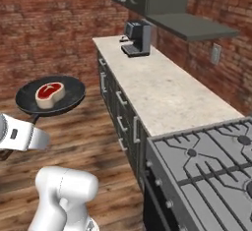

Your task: Pick up the pan with the steak in it and place it on the dining table. Then place the steak on the plate.

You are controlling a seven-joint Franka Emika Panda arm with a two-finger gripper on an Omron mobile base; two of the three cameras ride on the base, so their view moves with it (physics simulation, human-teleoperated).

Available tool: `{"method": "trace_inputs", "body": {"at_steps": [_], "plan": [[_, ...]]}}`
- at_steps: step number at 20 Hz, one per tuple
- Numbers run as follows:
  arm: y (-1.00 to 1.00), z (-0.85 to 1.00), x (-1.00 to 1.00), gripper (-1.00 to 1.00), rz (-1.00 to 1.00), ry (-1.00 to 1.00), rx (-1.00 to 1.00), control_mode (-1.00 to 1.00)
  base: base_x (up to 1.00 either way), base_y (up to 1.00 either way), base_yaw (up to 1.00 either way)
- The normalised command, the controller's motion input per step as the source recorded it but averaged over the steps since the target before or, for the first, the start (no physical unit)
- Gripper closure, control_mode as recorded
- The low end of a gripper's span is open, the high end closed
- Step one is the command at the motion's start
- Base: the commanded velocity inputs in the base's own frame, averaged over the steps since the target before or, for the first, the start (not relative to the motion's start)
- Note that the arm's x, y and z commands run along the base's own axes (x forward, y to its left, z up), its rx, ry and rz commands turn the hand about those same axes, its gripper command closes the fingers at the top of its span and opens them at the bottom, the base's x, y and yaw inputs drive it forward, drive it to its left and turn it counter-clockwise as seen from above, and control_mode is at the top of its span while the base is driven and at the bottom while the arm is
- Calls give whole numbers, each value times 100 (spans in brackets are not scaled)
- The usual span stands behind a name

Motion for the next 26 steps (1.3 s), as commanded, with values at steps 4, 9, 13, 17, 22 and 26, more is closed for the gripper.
{"method": "trace_inputs", "body": {"at_steps": [4,9,13,17,22,26], "plan": [[0,0,0,100,0,0,0,100,-8,0,50],[0,0,0,100,0,0,0,100,-8,0,50],[0,0,0,100,0,0,0,100,-8,0,50],[0,0,0,100,0,0,0,100,-8,0,50],[0,0,0,100,0,0,0,100,-8,0,50],[0,0,0,100,0,0,0,100,-5,0,49]]}}
